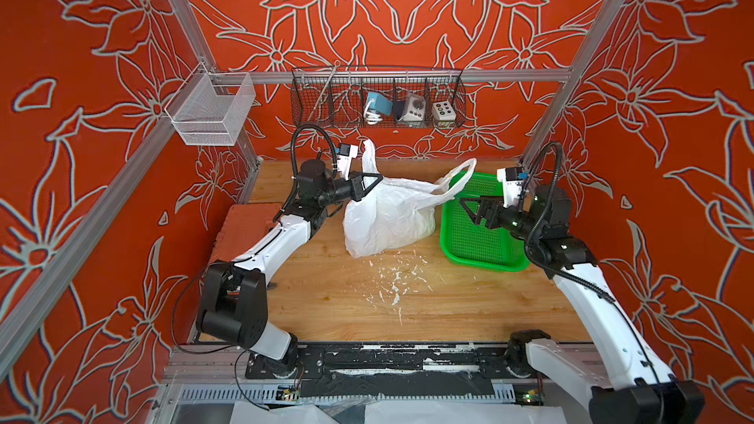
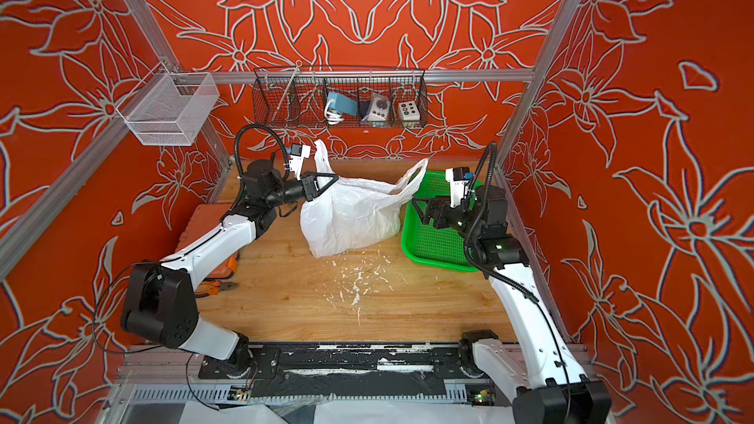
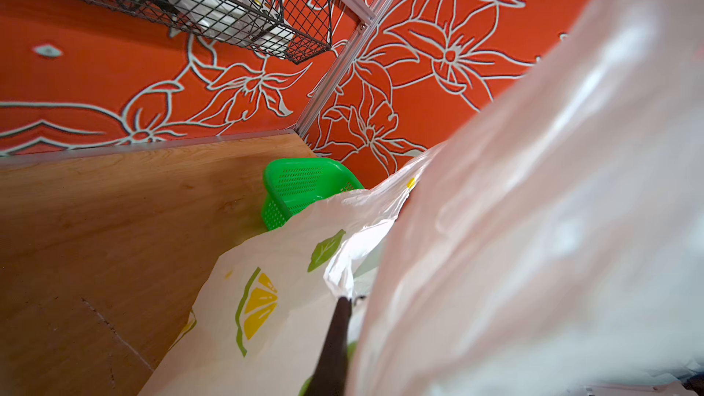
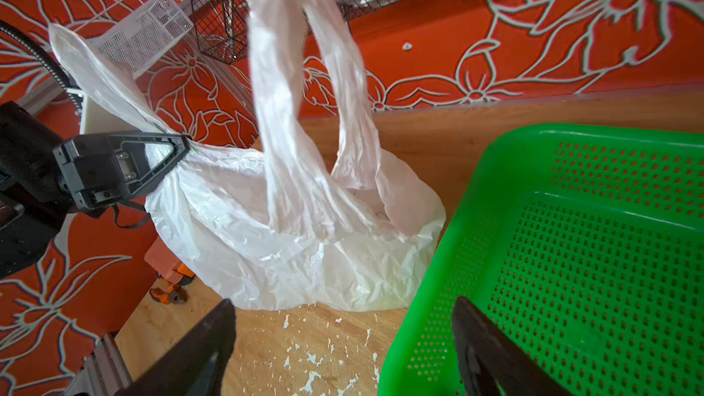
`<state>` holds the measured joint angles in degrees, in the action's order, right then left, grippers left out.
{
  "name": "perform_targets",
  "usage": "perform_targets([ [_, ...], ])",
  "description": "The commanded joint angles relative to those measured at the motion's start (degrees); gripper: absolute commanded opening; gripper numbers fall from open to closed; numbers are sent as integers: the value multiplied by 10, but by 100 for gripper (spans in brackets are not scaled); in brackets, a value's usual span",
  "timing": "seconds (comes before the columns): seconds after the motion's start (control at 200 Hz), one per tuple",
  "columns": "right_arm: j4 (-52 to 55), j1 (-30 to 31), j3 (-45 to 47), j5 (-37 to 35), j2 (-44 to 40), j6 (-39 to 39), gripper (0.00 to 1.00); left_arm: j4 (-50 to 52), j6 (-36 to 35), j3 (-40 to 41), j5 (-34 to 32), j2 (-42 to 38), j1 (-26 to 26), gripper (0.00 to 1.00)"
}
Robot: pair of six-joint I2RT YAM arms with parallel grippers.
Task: Place the pears into plastic bags & tie knots
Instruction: Tie the plastic bag at the center of the board.
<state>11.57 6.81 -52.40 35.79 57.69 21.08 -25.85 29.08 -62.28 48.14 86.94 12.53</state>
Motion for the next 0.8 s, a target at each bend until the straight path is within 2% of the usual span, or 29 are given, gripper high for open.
perform_targets([
  [0.0,-52,-6,13,66,31,-13,89,-28,11,-21,33,19,-7,0],
  [0.14,-98,-6,4,109,82,-6,89,-29,14,-31,54,35,-9,0],
  [0.52,-207,-6,-74,148,242,26,89,-38,29,-43,102,59,-13,0],
  [0.796,-310,-5,-119,211,322,103,88,-52,44,-45,123,71,-14,0],
])
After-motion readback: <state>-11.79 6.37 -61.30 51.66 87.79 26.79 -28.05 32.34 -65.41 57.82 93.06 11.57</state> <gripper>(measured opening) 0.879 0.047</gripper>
